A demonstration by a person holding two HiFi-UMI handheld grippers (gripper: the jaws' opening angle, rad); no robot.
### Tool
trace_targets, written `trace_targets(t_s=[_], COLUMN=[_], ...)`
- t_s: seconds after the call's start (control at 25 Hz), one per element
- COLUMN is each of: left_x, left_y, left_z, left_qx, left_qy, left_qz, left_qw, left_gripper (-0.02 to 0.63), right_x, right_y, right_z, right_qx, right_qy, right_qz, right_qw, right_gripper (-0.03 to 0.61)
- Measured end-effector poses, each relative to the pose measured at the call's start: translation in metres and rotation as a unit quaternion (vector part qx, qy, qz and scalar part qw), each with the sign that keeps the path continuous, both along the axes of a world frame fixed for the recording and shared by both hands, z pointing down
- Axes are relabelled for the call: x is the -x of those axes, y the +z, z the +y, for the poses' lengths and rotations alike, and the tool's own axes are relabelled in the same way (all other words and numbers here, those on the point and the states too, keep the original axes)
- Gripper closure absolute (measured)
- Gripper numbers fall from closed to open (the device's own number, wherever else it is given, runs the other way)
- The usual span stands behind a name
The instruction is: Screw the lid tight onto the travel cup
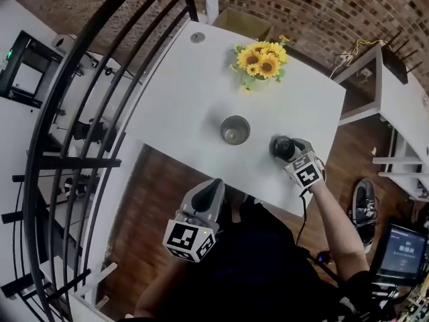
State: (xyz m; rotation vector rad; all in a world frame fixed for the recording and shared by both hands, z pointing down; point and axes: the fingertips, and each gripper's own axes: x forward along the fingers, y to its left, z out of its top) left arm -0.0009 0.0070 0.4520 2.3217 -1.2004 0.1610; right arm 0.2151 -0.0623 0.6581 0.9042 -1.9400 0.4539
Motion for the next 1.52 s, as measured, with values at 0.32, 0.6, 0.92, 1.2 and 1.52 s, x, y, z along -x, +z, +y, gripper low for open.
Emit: trace_targets(t_s=[0.32,0.6,0.92,1.2,1.52], left_x=[-0.005,0.009,0.031,0.024,0.014], left_y=[-0.005,-0.006,0.012,0.026,0.031], left_z=[0.001,-0.013,-0.028,-0.041,-0.043], left_qx=[-0.008,-0.015,-0.021,-0.021,-0.014], left_qy=[0.007,-0.015,-0.012,0.028,0.055], left_qz=[0.004,0.010,-0.027,-0.038,-0.030], left_qw=[0.9999,0.9997,0.9993,0.9987,0.9979], left_gripper=[0.606,0.607,0.607,0.583,0.525], right_x=[0.007,0.004,0.056,0.136,0.187], right_y=[0.024,0.008,-0.120,-0.197,-0.166], right_z=[-0.016,-0.025,-0.041,-0.049,-0.058], right_qx=[0.041,0.043,-0.012,-0.030,0.016], right_qy=[-0.025,0.010,-0.023,-0.156,-0.246], right_qz=[-0.025,-0.044,-0.154,-0.143,-0.040], right_qw=[0.999,0.998,0.988,0.977,0.968], right_gripper=[0.238,0.242,0.242,0.242,0.242])
